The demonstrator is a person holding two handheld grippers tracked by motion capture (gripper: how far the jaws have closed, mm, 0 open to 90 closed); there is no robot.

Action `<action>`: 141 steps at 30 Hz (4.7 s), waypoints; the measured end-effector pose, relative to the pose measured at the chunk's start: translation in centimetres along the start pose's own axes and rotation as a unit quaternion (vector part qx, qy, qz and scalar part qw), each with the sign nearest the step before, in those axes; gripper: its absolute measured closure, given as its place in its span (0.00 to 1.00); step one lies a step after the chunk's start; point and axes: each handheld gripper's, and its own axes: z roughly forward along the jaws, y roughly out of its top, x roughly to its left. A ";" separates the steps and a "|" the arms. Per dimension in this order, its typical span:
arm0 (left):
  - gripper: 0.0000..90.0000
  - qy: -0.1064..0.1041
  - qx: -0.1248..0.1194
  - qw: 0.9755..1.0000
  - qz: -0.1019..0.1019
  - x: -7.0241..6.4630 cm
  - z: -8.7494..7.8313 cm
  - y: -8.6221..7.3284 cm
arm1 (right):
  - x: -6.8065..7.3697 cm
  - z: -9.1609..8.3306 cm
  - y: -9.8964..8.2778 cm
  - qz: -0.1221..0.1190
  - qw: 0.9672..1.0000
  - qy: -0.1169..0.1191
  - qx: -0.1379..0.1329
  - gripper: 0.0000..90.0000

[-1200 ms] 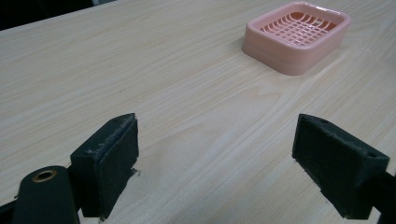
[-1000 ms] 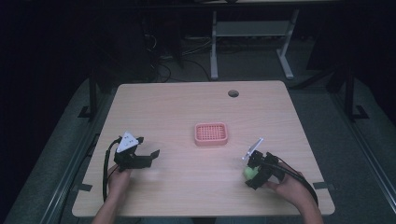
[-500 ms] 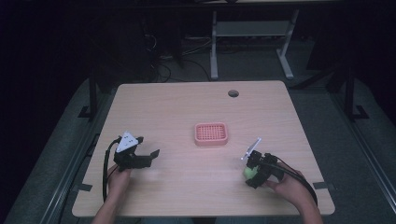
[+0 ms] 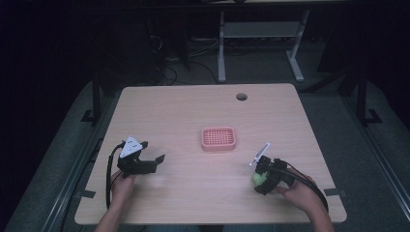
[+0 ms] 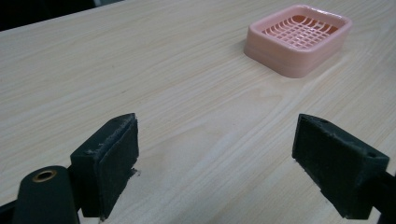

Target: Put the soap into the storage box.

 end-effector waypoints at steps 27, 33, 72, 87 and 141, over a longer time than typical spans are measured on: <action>0.16 0.003 -0.002 1.000 -0.004 0.1 -0.2 0.0 | -0.7 -2.4 1.9 -0.015 0.999 -0.009 -0.033 0.29; 0.16 0.003 -0.002 1.000 -0.004 0.1 -0.1 0.0 | -1.0 -2.9 2.8 -0.018 0.999 -0.008 -0.039 0.29; 0.16 0.002 -0.005 1.000 -0.013 0.4 -0.2 0.0 | -3.0 -3.7 8.8 -0.030 0.998 0.016 -0.055 0.29; 0.16 0.002 -0.005 1.000 -0.013 0.4 -0.2 0.0 | -3.2 -3.8 10.7 -0.041 0.997 0.022 -0.061 0.29; 0.16 -0.001 -0.009 1.000 -0.014 0.3 -0.1 0.0 | -4.9 -2.6 16.5 -0.045 0.996 0.046 -0.066 0.29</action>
